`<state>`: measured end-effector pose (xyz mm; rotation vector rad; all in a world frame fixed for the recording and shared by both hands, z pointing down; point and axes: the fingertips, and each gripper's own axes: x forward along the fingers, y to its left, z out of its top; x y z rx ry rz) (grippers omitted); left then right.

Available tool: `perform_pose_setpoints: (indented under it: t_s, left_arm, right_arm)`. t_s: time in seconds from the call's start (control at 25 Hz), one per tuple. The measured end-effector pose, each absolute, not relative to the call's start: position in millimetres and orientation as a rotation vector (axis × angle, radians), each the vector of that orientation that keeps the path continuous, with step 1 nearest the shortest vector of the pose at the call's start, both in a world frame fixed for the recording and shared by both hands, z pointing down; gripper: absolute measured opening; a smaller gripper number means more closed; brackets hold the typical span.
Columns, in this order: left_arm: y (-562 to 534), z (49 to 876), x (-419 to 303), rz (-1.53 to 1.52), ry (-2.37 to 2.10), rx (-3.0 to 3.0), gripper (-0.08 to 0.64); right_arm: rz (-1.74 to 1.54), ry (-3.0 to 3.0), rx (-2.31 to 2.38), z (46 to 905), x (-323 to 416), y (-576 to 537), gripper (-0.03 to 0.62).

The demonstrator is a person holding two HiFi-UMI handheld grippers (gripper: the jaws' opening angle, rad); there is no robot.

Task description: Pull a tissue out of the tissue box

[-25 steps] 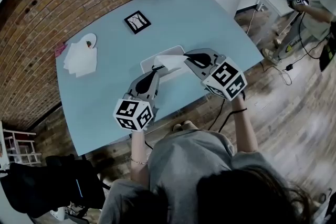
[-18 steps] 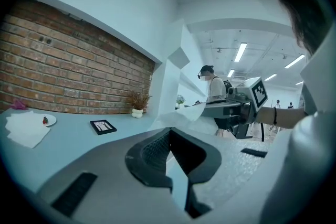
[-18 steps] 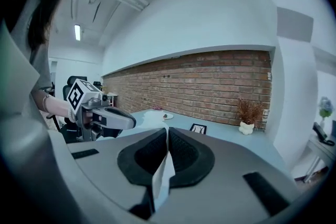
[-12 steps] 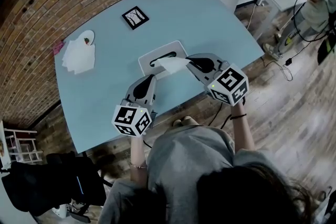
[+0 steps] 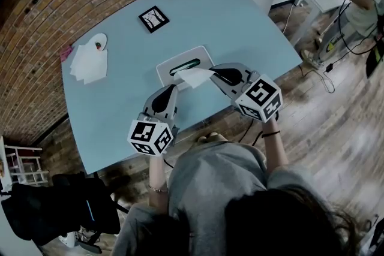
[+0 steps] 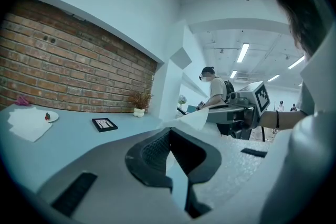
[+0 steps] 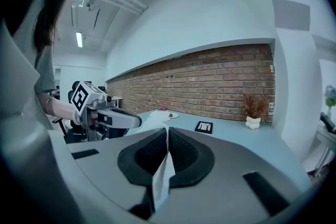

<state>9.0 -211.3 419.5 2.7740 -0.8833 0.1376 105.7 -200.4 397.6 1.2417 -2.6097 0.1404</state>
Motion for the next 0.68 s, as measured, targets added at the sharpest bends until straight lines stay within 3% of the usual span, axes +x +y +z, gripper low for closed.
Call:
perform_pose_setpoints:
  t_s: [0.68]
  left_arm:
    - [-221.9, 424.1, 25.9, 0.127, -0.892, 2.759, 0.003]
  right_arm:
    - [0.148, -2.63, 1.208, 403.8, 124.0, -209.6, 0.002]
